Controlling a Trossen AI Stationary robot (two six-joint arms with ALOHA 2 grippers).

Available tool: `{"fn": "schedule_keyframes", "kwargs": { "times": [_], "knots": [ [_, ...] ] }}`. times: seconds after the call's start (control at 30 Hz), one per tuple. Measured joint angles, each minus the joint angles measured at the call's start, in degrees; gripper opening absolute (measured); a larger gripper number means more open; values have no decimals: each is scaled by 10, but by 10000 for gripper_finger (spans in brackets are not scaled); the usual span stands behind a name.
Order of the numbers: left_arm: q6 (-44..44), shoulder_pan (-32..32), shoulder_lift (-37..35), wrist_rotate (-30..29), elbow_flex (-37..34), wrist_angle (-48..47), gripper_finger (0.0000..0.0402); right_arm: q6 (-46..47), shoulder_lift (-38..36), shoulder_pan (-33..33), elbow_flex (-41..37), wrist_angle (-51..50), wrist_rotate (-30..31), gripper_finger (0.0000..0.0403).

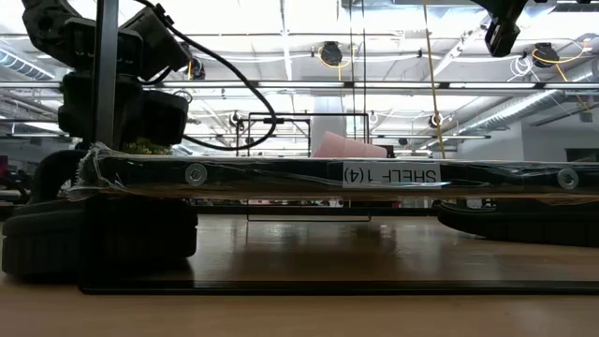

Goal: Pick and place slides into the shelf
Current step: Put the left black slide on the shelf

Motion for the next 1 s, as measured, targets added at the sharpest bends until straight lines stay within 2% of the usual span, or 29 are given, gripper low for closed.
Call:
{"fn": "schedule_keyframes", "kwargs": {
  "times": [0.13,0.3,0.53,0.73,1.0],
  "knots": [
    [-2,0,0,6,0,-2,117,0,0,0,0,0,0,141],
    [-5,0,0,14,0,-27,17,-1,0,0,0,0,0,141],
    [-45,0,-15,36,0,-45,5,-1,0,0,0,0,0,141],
    [-106,-1,-95,25,0,-55,3,-1,0,0,0,0,-2,141],
    [-246,-38,-268,-96,0,-137,1,-8,0,0,0,-5,-2,141]
  ]
}}
